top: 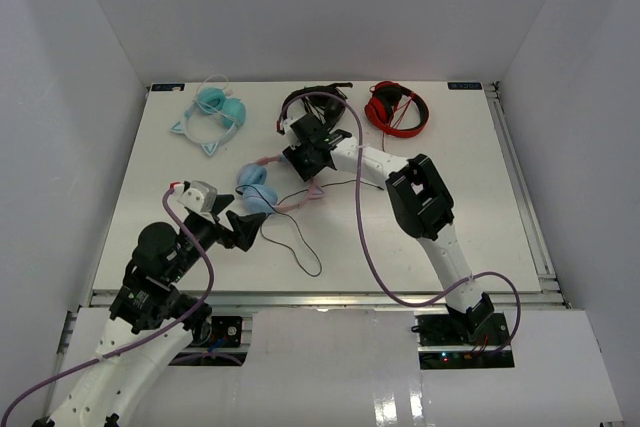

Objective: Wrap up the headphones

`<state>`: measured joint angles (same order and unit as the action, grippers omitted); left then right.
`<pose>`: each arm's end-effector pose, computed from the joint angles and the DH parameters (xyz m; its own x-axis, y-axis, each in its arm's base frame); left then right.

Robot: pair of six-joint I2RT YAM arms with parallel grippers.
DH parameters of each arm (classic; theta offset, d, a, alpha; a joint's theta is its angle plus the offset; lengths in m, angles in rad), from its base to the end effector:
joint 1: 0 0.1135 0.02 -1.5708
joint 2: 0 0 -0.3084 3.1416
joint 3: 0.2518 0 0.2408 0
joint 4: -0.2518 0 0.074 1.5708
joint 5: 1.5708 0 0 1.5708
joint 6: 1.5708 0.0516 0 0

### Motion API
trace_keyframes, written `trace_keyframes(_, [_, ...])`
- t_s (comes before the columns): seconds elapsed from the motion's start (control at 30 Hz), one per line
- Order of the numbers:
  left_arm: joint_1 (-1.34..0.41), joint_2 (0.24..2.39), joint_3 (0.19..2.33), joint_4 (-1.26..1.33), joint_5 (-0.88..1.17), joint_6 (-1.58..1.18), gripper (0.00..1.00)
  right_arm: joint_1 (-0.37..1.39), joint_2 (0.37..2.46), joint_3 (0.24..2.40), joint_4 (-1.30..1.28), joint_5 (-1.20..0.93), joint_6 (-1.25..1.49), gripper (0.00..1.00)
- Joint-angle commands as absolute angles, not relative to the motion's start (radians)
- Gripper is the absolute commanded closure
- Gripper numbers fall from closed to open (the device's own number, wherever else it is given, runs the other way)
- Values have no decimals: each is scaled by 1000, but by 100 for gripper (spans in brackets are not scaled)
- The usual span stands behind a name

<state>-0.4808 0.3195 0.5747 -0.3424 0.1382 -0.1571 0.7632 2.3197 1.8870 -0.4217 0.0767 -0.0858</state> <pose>0.0520 -0.0351 0.3164 -0.1670 -0.0877 -0.9821 0.5605 0.8110 -0.1677 0.3996 0.3768 0.2014 -0.4870 -0.5841 -0.6493 -0.6971 0.7078 -0.1139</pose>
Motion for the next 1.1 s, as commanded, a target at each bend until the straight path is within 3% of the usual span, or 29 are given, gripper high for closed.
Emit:
trace_keyframes(0.0, [-480, 311, 574, -331, 147, -150, 2, 765, 2367, 1901, -464, -19, -179, 76])
trace_keyframes(0.1, [-480, 308, 572, -333, 146, -152, 2, 778, 2382, 1895, -477, -32, -192, 92])
trace_keyframes(0.33, [-480, 302, 527, -286, 159, -211, 2, 757, 2212, 1887, -483, -70, -222, 92])
trace_keyframes(0.43, [-482, 323, 508, -232, 287, -194, 2, 670, 2000, 1882, -477, -106, -197, 92])
trace_keyframes(0.57, [-482, 409, 468, -119, 496, -243, 12, 554, 1741, 1815, -463, -117, -124, 92])
trace_keyframes(0.7, [-490, 494, 457, -51, 568, -304, 7, 396, 1522, 1664, -425, -153, -55, 92])
trace_keyframes(0.73, [-507, 522, 451, -24, 554, -308, 2, 347, 1453, 1608, -420, -170, -45, 92])
trace_keyframes(0.9, [-685, 671, 454, 70, 393, -244, 2, 198, 1256, 1473, -398, -187, -8, 92])
trace_keyframes(1.07, [-858, 908, 441, 246, 229, -71, 2, 79, 1136, 1478, -417, -218, 21, 92])
